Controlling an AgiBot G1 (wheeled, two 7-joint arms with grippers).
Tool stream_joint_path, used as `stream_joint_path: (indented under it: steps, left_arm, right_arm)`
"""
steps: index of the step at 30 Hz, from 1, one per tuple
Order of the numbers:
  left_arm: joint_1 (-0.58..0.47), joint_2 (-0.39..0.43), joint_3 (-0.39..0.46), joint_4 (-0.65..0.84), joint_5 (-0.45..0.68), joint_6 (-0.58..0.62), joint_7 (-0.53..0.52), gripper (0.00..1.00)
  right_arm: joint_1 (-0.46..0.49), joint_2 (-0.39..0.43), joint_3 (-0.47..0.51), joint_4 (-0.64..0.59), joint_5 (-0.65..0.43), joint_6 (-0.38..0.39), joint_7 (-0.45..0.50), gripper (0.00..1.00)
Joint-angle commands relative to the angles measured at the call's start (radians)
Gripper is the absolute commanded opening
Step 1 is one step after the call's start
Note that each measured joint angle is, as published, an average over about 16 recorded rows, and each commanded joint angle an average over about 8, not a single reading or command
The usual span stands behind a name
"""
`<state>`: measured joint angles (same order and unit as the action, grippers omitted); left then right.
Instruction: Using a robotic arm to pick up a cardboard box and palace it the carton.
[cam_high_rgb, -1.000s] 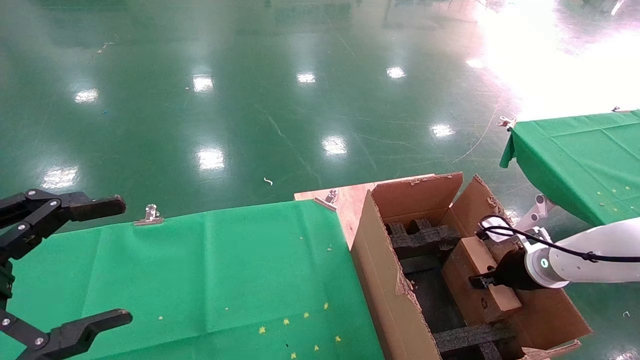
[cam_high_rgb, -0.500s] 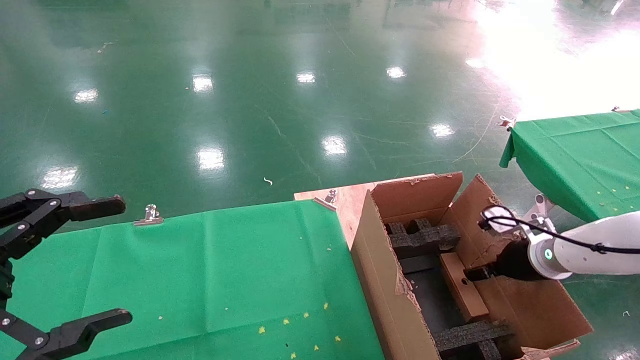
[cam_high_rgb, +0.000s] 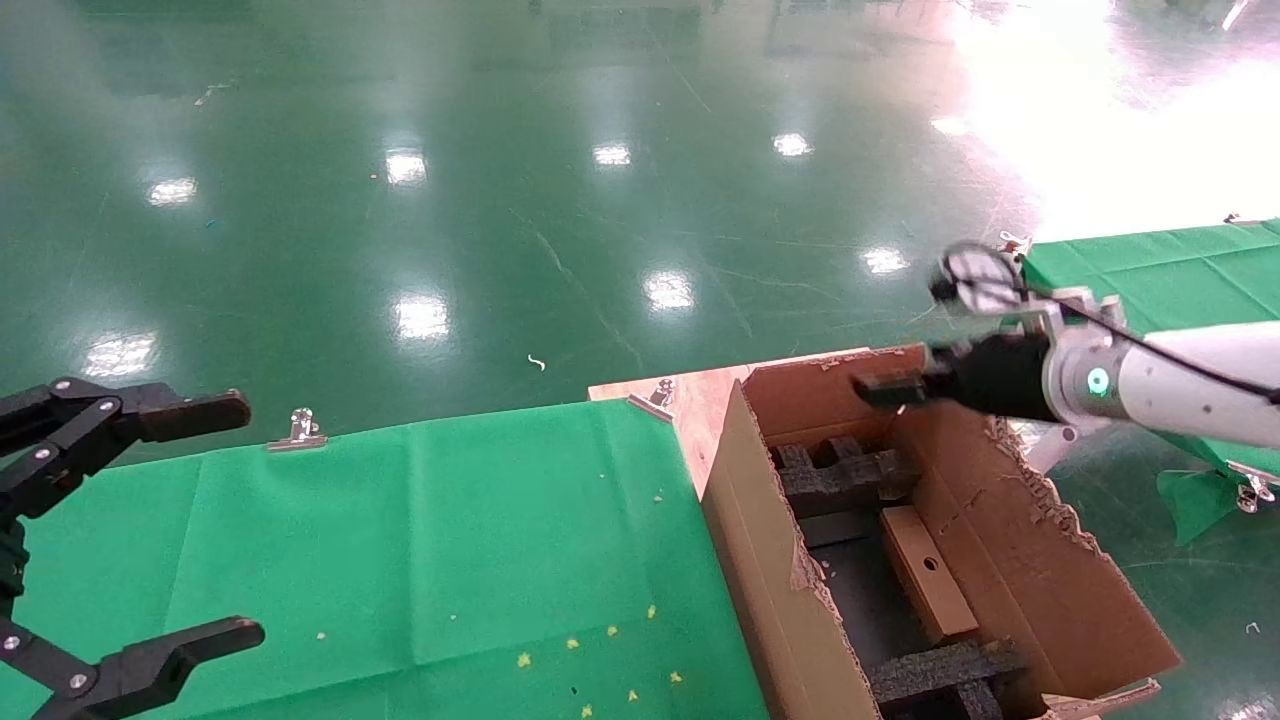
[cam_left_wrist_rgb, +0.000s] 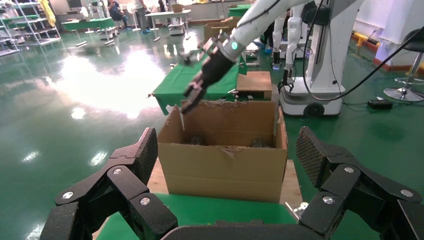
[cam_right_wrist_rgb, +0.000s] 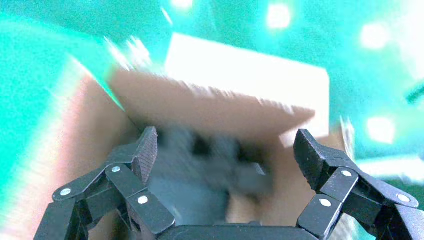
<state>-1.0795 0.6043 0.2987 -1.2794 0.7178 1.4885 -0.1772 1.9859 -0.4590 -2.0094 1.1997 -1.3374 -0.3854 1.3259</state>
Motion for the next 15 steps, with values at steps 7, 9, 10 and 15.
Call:
stream_joint_path:
  steps: [7, 9, 10, 15]
  left_arm:
    - [0.0, 0.0, 0.0, 0.0, 0.0, 0.0, 0.0, 1.0]
    - [0.0, 0.0, 0.0, 0.0, 0.0, 0.0, 0.0, 1.0]
    - [0.0, 0.0, 0.0, 0.0, -0.001, 0.0, 0.0, 1.0]
    - [0.0, 0.0, 0.0, 0.0, -0.001, 0.0, 0.0, 1.0]
  right_arm:
    - [0.033, 0.055, 0.082, 0.163, 0.1, 0.05, -0.064, 1.0]
    - [0.032, 0.055, 0.097, 0.173, 0.131, 0.043, -0.075, 1.0]
    - [0.032, 0.055, 0.103, 0.176, 0.141, 0.04, -0.078, 1.0]
    - [0.031, 0.054, 0.11, 0.178, 0.156, 0.033, -0.082, 1.0]
